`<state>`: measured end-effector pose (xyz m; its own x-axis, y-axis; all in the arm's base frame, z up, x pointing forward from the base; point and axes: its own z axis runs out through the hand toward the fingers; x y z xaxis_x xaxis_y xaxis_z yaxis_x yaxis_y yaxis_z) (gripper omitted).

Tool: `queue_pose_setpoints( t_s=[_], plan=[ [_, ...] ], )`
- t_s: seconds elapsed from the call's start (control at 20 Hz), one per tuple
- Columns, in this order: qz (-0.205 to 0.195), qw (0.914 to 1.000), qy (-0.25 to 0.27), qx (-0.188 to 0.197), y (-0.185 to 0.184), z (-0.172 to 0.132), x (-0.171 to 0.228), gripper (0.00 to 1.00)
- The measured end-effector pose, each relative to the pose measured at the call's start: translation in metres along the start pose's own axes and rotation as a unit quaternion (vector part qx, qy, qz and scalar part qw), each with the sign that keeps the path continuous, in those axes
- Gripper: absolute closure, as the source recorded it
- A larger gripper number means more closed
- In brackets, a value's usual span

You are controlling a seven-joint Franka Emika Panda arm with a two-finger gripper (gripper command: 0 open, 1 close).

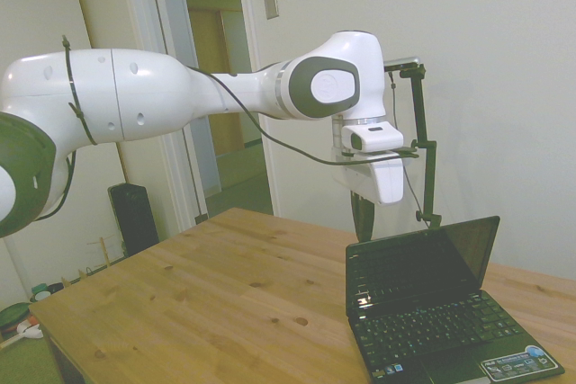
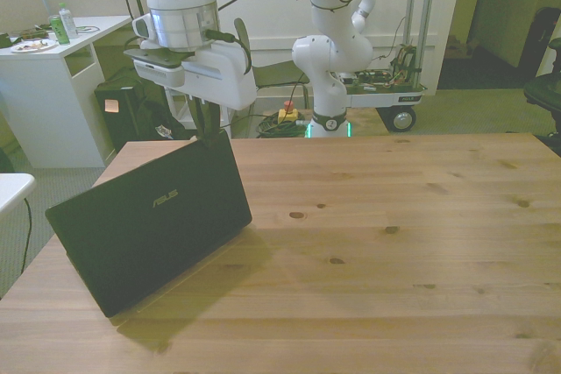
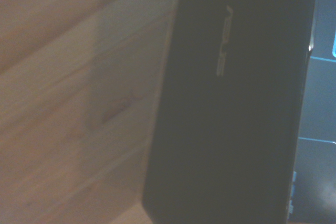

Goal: Close the laptop

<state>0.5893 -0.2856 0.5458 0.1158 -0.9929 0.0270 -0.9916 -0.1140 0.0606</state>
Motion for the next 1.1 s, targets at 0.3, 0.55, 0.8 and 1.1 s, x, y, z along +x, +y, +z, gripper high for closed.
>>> queue_pose_setpoints(
  t_s=[0.3,0.55,0.8,1.1],
  plan=[
    [0.018,0.9987,-0.013,-0.046,0.01,0.048,0.019,1.0],
    [0.039,0.9963,-0.017,-0.075,0.019,0.082,0.046,1.0],
    [0.049,0.9934,-0.021,-0.102,0.016,0.12,0.064,1.0],
    [0.036,0.9926,-0.014,-0.115,-0.015,0.155,0.065,1.0]
  ],
)
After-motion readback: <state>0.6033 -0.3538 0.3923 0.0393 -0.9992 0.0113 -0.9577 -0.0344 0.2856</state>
